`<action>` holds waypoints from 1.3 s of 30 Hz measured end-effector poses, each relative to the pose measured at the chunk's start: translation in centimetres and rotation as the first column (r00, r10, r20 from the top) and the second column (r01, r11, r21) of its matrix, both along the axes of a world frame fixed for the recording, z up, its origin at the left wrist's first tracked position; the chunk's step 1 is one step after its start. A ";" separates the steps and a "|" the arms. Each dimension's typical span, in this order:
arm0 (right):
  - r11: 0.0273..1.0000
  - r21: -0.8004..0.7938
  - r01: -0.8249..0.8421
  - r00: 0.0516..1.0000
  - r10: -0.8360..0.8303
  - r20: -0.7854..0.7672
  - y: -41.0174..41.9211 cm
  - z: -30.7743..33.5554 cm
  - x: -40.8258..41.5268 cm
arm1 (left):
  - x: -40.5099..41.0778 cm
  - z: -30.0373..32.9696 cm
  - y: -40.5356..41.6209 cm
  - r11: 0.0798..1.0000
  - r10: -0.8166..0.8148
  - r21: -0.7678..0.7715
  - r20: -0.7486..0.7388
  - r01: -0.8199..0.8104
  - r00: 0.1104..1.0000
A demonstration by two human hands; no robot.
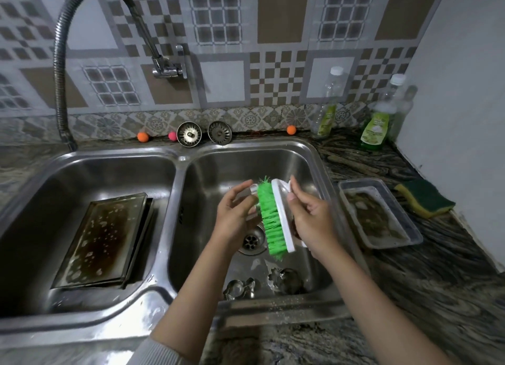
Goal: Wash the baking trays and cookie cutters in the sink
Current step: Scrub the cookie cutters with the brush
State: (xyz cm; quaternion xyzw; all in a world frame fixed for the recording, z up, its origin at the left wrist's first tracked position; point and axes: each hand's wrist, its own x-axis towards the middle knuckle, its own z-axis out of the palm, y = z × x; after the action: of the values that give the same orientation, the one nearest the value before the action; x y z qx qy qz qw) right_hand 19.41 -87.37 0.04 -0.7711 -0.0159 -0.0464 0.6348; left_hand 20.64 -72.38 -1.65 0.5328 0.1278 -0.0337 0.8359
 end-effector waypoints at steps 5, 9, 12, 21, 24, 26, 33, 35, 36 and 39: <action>0.994 -0.047 -0.095 0.995 0.093 -0.034 -0.2 -1.0 -0.7 | -0.7 -0.2 3.0 0.997 0.069 -0.028 -0.031 -0.069 0.997; 0.997 -0.052 -0.064 0.998 0.062 -0.034 0.8 -1.2 -0.2 | -1.0 0.0 5.4 0.986 0.145 0.079 -0.008 -0.144 0.989; 0.996 -0.065 -0.064 0.998 0.063 -0.016 2.9 -1.3 0.4 | -1.4 -0.5 8.7 0.945 0.227 0.236 0.017 -0.224 0.974; 0.989 -0.083 -0.121 0.993 0.120 -0.017 11.6 -2.2 1.0 | -4.1 -4.4 24.8 0.247 0.121 0.952 -0.215 0.180 0.969; 0.990 -0.081 -0.113 0.993 0.112 -0.024 13.1 -2.6 1.2 | -3.6 -6.2 26.8 0.056 -0.031 0.907 -0.417 0.418 0.908; 0.991 -0.084 -0.106 0.994 0.103 -0.036 13.3 -3.0 1.3 | -3.2 -7.2 26.9 -0.057 -0.144 0.844 -0.535 0.533 0.832; 0.994 -0.093 -0.051 0.996 0.044 -0.079 12.8 -3.9 0.9 | -2.7 -9.2 26.6 -0.245 -0.264 0.732 -0.681 0.636 0.683; 0.994 -0.095 -0.046 0.996 0.038 -0.083 12.7 -4.0 0.8 | -2.6 -9.5 26.5 -0.308 -0.265 0.732 -0.679 0.607 0.684; 0.994 -0.096 -0.043 0.996 0.035 -0.087 12.7 -4.1 0.9 | -2.5 -9.8 26.6 -0.325 -0.267 0.734 -0.676 0.596 0.687; 0.994 -0.102 -0.041 0.995 0.032 -0.093 12.5 -4.0 1.0 | -2.3 -10.3 26.9 -0.284 -0.274 0.747 -0.664 0.601 0.696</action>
State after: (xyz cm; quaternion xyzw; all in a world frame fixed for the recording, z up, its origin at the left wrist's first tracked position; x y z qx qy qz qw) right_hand 20.37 -74.83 -3.95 -0.8041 -0.0033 0.0014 0.5945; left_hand 18.30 -45.47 -11.94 0.9495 -0.0030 -0.3019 0.0857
